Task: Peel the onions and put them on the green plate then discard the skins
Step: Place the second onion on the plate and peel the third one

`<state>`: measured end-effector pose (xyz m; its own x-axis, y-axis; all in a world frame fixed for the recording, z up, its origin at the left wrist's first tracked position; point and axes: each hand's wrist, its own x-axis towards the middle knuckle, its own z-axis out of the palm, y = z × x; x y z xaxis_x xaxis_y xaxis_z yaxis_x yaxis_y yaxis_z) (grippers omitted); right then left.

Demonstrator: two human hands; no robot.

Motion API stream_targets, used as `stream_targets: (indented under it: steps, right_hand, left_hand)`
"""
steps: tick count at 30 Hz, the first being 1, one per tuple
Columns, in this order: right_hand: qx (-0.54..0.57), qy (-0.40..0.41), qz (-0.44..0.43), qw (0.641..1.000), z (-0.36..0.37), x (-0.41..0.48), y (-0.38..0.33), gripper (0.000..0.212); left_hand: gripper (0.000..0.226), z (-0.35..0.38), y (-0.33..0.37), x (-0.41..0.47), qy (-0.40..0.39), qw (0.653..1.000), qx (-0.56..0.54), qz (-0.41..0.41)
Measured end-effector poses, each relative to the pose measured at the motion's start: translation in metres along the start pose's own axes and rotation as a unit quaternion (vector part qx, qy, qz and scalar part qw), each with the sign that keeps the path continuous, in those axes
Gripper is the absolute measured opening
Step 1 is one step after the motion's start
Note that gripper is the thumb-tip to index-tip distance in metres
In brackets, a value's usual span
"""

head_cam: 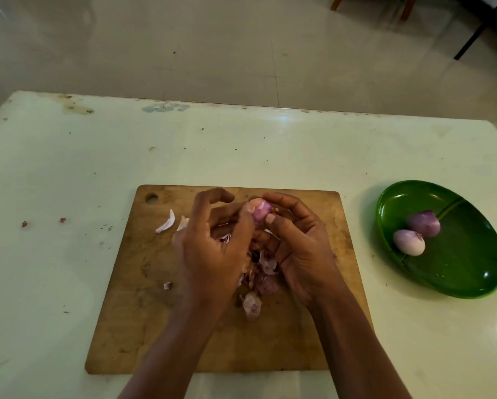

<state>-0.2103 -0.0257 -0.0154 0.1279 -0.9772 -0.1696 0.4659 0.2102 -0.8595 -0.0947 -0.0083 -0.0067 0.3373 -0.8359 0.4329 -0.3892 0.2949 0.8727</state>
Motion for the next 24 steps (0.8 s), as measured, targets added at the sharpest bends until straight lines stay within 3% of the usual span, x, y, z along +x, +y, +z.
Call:
stream_targets:
  steps: [3, 7, 14, 20, 24]
  right_hand:
    - [0.001, 0.004, -0.002, 1.0, -0.001, 0.0, -0.001, 0.027]
    - [-0.02, -0.006, -0.011, 1.0, 0.0, 0.0, -0.003, 0.03]
    - [-0.053, 0.022, -0.006, 0.998, 0.001, 0.0, -0.002, 0.03]
    - [0.096, 0.063, 0.018, 0.993, 0.003, 0.0, -0.012, 0.016]
    - [0.126, 0.084, 0.043, 0.988, 0.002, 0.001, -0.012, 0.02]
  left_hand:
    - [0.024, 0.0, -0.005, -0.001, -0.058, 0.993, 0.074, 0.065]
    - [0.024, -0.003, -0.012, -0.001, -0.08, 0.977, 0.15, 0.129]
    - [0.031, -0.007, -0.015, 0.0, -0.103, 0.961, 0.201, 0.159]
    - [0.013, -0.008, -0.015, 0.004, -0.005, 0.993, 0.113, 0.036]
    - [0.018, -0.006, -0.018, 0.005, -0.037, 0.993, 0.108, 0.024]
